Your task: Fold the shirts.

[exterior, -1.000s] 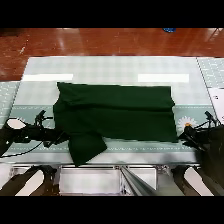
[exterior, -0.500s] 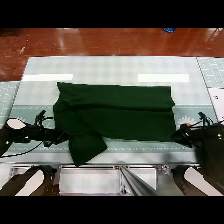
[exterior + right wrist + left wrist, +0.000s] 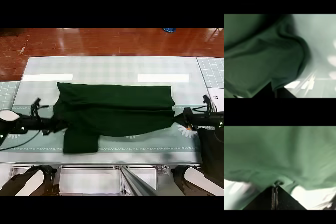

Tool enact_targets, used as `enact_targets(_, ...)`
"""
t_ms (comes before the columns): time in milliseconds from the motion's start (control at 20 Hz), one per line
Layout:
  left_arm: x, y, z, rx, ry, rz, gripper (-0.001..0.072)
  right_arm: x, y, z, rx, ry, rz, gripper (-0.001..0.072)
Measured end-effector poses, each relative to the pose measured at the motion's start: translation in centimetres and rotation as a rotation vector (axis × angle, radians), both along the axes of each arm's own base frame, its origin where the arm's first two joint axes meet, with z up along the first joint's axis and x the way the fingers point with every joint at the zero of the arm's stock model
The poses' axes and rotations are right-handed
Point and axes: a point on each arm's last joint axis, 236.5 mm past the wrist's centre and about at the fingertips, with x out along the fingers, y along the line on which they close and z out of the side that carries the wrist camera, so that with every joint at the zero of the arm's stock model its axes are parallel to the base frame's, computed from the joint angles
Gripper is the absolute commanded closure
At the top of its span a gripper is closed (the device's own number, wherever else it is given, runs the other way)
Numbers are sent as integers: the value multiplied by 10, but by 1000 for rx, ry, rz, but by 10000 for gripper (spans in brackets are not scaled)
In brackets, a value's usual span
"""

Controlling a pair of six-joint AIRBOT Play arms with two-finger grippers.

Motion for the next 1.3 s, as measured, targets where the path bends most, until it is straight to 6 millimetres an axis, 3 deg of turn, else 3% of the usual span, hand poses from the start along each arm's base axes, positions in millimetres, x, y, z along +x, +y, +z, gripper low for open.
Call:
enact_targets(200, 60, 10, 38, 3, -133, 30, 688, 28, -11, 26, -24, -80, 6, 689)
enact_targets(450, 135, 22, 57, -4, -184, 47, 687, 68, -6, 44, -17, -138, 39, 689)
enact_targets(650, 187, 25, 56, -15, -184, 45, 687, 104, -5, 46, -29, -162, 41, 689)
enact_targets(950, 235, 19, 37, -28, -172, 6, 687, 145, -4, 29, -23, -147, 43, 685)
enact_targets(1000, 241, 19, 34, -27, -173, 3, 678, 150, -5, 25, -23, -145, 37, 538)
enact_targets(1050, 245, 18, 31, -27, -173, -1, 539, 155, -6, 21, -25, -138, 26, 304)
enact_targets(1100, 247, 16, 27, -29, -168, -8, 261, 160, -9, 17, -32, -139, 13, 299)
enact_targets(1150, 247, 13, 23, -33, -157, -17, 199, 165, -12, 15, -39, -143, -2, 299)
enact_targets(1300, 229, 6, 15, -67, -102, -110, 199, 176, -24, 27, -43, -176, -32, 299)
